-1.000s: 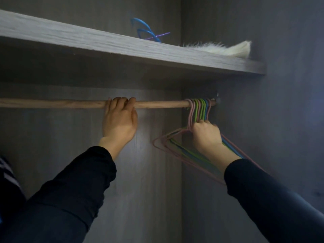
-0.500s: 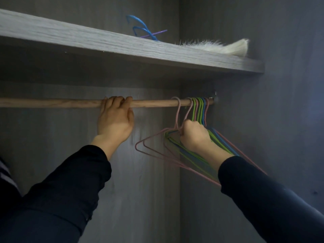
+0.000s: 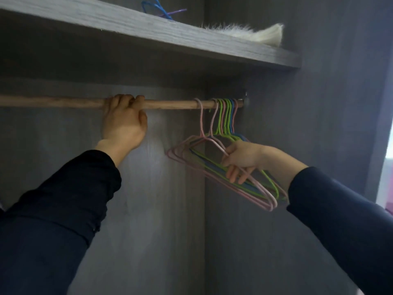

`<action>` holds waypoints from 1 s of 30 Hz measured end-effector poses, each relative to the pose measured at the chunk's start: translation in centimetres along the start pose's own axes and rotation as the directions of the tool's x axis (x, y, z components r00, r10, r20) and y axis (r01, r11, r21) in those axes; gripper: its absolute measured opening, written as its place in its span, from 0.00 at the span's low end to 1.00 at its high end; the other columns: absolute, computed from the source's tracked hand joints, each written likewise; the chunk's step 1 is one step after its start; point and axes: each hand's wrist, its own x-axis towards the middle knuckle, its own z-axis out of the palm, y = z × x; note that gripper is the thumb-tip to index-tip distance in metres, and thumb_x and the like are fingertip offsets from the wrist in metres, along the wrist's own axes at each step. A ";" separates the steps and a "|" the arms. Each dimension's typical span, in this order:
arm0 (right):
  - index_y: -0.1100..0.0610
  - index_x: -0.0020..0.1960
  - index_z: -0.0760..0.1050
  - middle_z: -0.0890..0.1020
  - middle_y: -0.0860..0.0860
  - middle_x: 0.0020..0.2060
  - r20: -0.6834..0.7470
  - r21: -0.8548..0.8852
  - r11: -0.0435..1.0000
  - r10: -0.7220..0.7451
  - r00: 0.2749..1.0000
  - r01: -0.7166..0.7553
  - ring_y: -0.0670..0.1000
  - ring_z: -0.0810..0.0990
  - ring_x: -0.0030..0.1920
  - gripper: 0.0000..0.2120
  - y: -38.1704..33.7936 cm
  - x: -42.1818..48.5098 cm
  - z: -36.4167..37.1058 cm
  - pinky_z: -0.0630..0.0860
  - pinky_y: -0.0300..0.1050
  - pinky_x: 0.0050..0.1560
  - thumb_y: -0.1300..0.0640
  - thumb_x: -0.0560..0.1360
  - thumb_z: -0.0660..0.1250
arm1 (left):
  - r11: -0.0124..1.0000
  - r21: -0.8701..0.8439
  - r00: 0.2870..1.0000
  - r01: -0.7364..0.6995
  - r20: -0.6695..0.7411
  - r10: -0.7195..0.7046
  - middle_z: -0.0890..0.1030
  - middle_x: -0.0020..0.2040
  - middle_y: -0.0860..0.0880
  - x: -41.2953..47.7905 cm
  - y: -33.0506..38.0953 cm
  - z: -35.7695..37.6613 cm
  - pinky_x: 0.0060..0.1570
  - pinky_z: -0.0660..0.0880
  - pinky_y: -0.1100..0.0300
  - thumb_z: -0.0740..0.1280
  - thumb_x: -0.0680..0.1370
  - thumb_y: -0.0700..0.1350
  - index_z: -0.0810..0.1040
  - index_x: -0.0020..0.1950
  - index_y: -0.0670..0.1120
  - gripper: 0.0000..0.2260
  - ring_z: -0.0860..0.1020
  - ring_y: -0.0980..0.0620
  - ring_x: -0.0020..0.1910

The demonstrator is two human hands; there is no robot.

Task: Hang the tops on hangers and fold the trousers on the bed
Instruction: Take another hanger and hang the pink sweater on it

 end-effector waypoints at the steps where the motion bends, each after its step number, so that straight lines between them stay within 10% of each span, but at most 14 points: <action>1: 0.65 0.52 0.71 0.83 0.60 0.32 0.003 -0.008 1.000 -0.001 1.000 0.001 0.54 0.83 0.28 0.05 0.1 -0.3 0.0 0.79 0.44 0.26 0.62 0.80 0.61 | 1.000 0.008 1.000 -0.003 0.002 0.003 0.72 0.65 0.37 0.0 0.0 -0.1 0.72 0.55 0.45 0.57 0.81 0.42 0.68 0.72 0.42 0.19 0.66 0.37 0.65; 11: 0.65 0.41 0.78 0.82 0.58 0.30 -0.225 -0.068 0.989 -0.146 0.963 0.134 0.48 0.80 0.24 0.08 0.8 -3.5 -0.1 0.79 0.39 0.27 0.69 0.75 0.60 | 1.000 0.029 1.000 -0.010 0.025 0.010 0.73 0.64 0.35 0.4 -0.5 0.2 0.70 0.58 0.43 0.56 0.80 0.43 0.69 0.71 0.40 0.20 0.67 0.35 0.63; 16: 0.60 0.43 0.85 0.83 0.56 0.37 -0.304 0.029 0.971 -0.216 0.928 0.236 0.47 0.78 0.38 0.03 2.1 -4.3 -0.4 0.75 0.41 0.42 0.60 0.71 0.73 | 1.000 0.027 0.998 0.010 0.058 -0.012 0.71 0.67 0.35 0.5 -0.4 0.0 0.72 0.55 0.44 0.57 0.80 0.44 0.67 0.73 0.41 0.21 0.65 0.35 0.66; 21: 0.53 0.30 0.75 0.74 0.46 0.27 -0.250 -0.239 0.954 -0.241 0.938 0.182 0.45 0.71 0.31 0.12 3.5 -5.4 1.2 0.69 0.42 0.36 0.57 0.71 0.71 | 0.999 0.026 0.997 0.023 0.079 -0.025 0.69 0.68 0.37 0.2 -0.1 -0.2 0.72 0.54 0.45 0.58 0.80 0.43 0.65 0.74 0.42 0.22 0.63 0.36 0.67; 30: 0.53 0.36 0.69 0.75 0.49 0.31 -0.365 -0.363 0.927 -0.234 0.901 0.094 0.50 0.75 0.25 0.11 2.6 -6.1 3.5 0.64 0.37 0.21 0.53 0.69 0.72 | 0.999 0.036 0.983 0.022 0.180 -0.028 0.65 0.72 0.39 0.5 0.1 -1.4 0.74 0.51 0.48 0.58 0.80 0.45 0.58 0.77 0.43 0.25 0.60 0.39 0.71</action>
